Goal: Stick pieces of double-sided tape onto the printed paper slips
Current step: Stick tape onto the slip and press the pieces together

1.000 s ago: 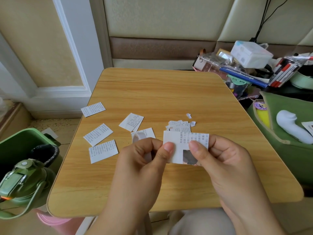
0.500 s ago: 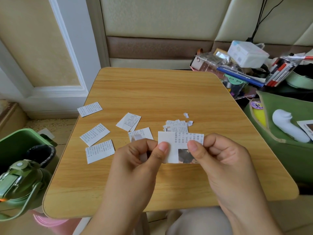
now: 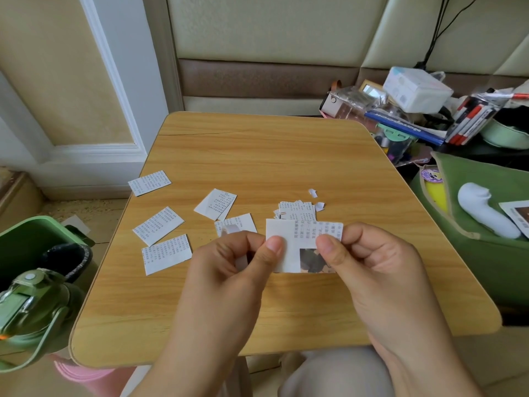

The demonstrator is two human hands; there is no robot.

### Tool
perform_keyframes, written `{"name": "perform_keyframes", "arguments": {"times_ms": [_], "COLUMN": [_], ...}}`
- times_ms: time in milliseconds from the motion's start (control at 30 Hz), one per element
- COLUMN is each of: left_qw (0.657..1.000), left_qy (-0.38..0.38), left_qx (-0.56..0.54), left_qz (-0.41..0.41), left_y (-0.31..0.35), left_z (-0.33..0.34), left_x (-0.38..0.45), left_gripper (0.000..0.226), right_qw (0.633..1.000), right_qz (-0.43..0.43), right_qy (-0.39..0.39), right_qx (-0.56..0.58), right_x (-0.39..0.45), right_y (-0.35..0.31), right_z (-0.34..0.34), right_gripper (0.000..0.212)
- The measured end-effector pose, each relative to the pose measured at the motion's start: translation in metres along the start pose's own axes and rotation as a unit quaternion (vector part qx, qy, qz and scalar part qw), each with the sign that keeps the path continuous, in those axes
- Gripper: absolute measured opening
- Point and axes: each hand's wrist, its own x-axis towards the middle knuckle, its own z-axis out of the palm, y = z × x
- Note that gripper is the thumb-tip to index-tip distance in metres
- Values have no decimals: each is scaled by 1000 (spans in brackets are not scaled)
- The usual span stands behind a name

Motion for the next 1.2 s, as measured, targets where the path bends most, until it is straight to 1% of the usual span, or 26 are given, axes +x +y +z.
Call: {"name": "perform_keyframes", "arguments": {"times_ms": [200, 367, 533, 600, 700, 800, 867, 967, 1033, 1100, 1200], "left_qw": [1000, 1000, 1000, 999, 993, 985, 988, 997, 998, 999, 999], "left_qy": [-5, -4, 12, 24, 49, 50, 44, 13, -2, 1, 1], "left_qx": [1, -5, 4, 23, 89, 144, 133, 74, 57, 47, 37], "left_qz": [-5, -7, -1, 13, 57, 86, 66, 22, 20, 20, 16], "left_y": [1, 2, 0, 1, 0, 1, 3, 7, 7, 7, 6], "left_z": [-1, -1, 0, 2, 2, -2, -4, -5, -4, -3, -2], "left_x": [1, 1, 0, -1, -2, 1, 3, 4, 3, 3, 2], "left_gripper": [37, 36, 35, 35, 38, 39, 38, 40, 37, 30, 22], "right_qw": [1000, 1000, 1000, 1000, 1000, 1000, 1000, 1000, 1000, 1000, 1000], "right_qz": [5, 11, 10, 11, 12, 8, 8, 6, 3, 2, 5], "right_qy": [-7, 12, 10, 6, 5, 8, 6, 12, 12, 13, 15], "right_qx": [11, 23, 10, 11, 13, 4, -5, -2, -4, -5, -2], "right_x": [0, -1, -2, -2, -3, -3, -2, -2, -3, -4, -4], "right_y": [-1, -6, -6, -6, -5, -5, -7, -9, -8, -7, -6], "right_z": [1, 4, 5, 5, 4, 1, 1, 0, 0, 0, 0], "right_gripper": [23, 30, 25, 24, 26, 30, 29, 25, 33, 40, 41]}}
